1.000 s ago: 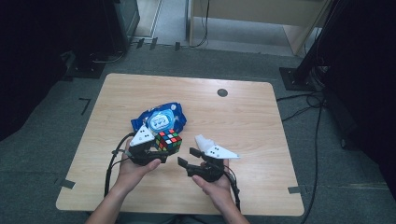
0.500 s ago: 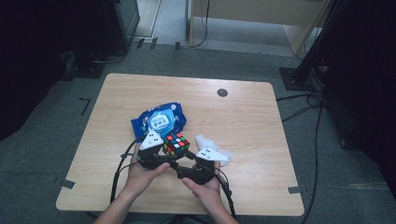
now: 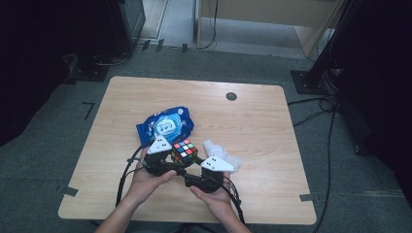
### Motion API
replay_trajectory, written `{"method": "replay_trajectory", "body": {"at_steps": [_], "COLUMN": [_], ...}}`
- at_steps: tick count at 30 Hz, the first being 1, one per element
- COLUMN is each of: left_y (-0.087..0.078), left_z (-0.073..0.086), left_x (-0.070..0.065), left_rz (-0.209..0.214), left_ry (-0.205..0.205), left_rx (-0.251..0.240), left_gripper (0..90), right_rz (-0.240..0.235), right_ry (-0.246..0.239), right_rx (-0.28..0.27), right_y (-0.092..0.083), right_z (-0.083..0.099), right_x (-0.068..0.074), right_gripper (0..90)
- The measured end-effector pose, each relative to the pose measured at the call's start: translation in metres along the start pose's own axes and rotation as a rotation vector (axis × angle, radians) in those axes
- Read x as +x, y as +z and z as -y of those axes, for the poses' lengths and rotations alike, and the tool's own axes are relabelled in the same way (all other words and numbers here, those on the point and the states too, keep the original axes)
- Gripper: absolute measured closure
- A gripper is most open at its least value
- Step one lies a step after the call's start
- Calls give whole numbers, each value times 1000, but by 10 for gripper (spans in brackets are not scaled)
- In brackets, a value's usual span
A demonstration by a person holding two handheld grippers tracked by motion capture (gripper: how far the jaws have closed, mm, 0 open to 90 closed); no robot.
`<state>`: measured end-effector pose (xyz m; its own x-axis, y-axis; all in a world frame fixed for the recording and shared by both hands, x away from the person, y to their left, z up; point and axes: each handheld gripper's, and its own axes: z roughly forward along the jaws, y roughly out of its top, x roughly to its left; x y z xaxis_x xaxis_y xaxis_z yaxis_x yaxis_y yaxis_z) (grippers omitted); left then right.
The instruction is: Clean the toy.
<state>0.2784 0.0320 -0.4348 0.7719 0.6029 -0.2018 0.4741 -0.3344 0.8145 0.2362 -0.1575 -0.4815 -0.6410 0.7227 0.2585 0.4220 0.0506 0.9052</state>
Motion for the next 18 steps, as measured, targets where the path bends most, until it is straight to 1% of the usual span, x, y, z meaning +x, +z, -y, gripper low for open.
{"method": "replay_trajectory", "body": {"at_steps": [1, 2, 3, 5, 6, 7, 8, 10, 11, 12, 13, 15, 16, 18], "left_y": [-1, -1, -2, -3, -3, -4, -5, -5, -5, -5, -5, -5, -4, -3], "left_z": [-1, -1, -2, -3, -3, -3, -4, -4, -4, -4, -4, -4, -4, -3], "left_x": [-1, -1, -1, -1, -1, -1, 0, 1, 1, 2, 2, 2, 3, 2], "left_rz": [6, 6, 10, 10, 10, 13, 13, 16, 16, 21, 21, 30, 26, 15], "left_ry": [9, 9, 21, 18, 18, 17, 21, 11, 11, 8, 8, -9, -5, -6], "left_rx": [8, 8, 18, 23, 23, 32, 36, 44, 44, 52, 52, 49, 52, 52], "left_gripper": [281, 274, 270, 270, 271, 278, 282, 290, 293, 296, 298, 320, 325, 329], "right_rz": [19, 30, 44, 68, 68, 78, 77, 71, 71, 79, 83, 86, 81, 65], "right_ry": [-67, -106, -140, -229, -229, -310, -331, -374, -374, -422, -429, -446, -443, -419], "right_rx": [0, -3, -1, 3, 3, 1, 2, 2, 2, 6, 8, 16, 16, 27], "right_y": [-2, -2, -3, -4, -4, -4, -5, -5, -5, -5, -5, -5, -4, -3], "right_z": [1, 1, 1, 2, 2, 2, 3, 3, 3, 4, 5, 6, 6, 6], "right_x": [1, 2, 3, 6, 6, 8, 9, 11, 11, 13, 13, 12, 11, 8], "right_gripper": [341, 341, 341, 341, 341, 342, 342, 342, 342, 342, 342, 342, 341, 337]}}
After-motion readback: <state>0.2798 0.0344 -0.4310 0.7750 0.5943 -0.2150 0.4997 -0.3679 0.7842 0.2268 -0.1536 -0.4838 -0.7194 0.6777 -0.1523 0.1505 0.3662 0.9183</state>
